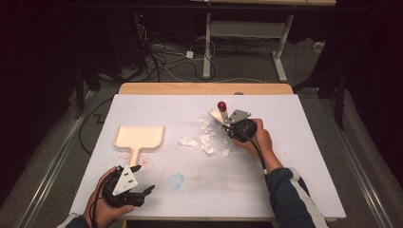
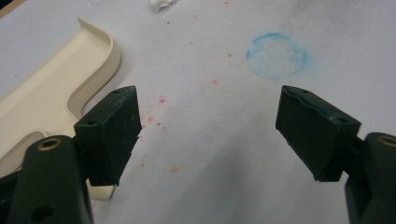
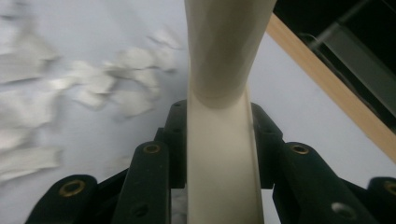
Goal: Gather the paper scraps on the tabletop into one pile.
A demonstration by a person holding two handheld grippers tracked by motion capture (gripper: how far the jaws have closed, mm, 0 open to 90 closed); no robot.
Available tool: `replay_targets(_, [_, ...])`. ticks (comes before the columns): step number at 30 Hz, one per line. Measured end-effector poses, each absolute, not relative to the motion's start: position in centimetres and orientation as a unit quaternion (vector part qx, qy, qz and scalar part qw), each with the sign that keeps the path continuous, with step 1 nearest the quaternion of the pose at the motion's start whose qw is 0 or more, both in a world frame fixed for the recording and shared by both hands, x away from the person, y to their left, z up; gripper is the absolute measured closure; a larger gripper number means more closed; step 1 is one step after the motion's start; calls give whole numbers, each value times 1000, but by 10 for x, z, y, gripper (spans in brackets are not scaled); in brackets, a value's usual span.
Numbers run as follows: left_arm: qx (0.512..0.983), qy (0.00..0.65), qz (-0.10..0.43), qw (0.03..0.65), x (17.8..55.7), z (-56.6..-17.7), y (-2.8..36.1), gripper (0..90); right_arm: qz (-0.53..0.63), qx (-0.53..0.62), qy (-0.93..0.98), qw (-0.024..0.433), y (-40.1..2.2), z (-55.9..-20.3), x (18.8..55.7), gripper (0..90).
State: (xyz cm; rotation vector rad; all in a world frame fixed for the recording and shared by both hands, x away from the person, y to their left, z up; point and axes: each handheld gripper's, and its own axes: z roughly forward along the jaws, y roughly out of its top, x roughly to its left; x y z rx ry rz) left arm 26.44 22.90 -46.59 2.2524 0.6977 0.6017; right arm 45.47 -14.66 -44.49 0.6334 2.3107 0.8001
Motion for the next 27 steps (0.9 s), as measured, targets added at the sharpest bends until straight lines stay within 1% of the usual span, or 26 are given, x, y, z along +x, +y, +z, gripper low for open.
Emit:
replay_targets(2, [869, 268, 232, 346, 264, -466, 229, 215, 298, 223, 876, 308, -146, -446, 447, 675])
replay_targets(10, [869, 266, 232, 346, 263, -465, 228, 215, 328, 174, 886, 279, -154, -444, 416, 675])
replay_targets(14, [869, 266, 234, 345, 263, -465, 227, 215, 327, 163, 888, 279, -157, -442, 405, 676])
replay_targets(22, [868, 267, 235, 347, 262, -464, 227, 215, 329, 172, 881, 295, -162, -426, 409, 678])
replay_targets(27, [867, 268, 234, 350, 262, -463, 228, 215, 332, 183, 872, 309, -160, -413, 424, 678])
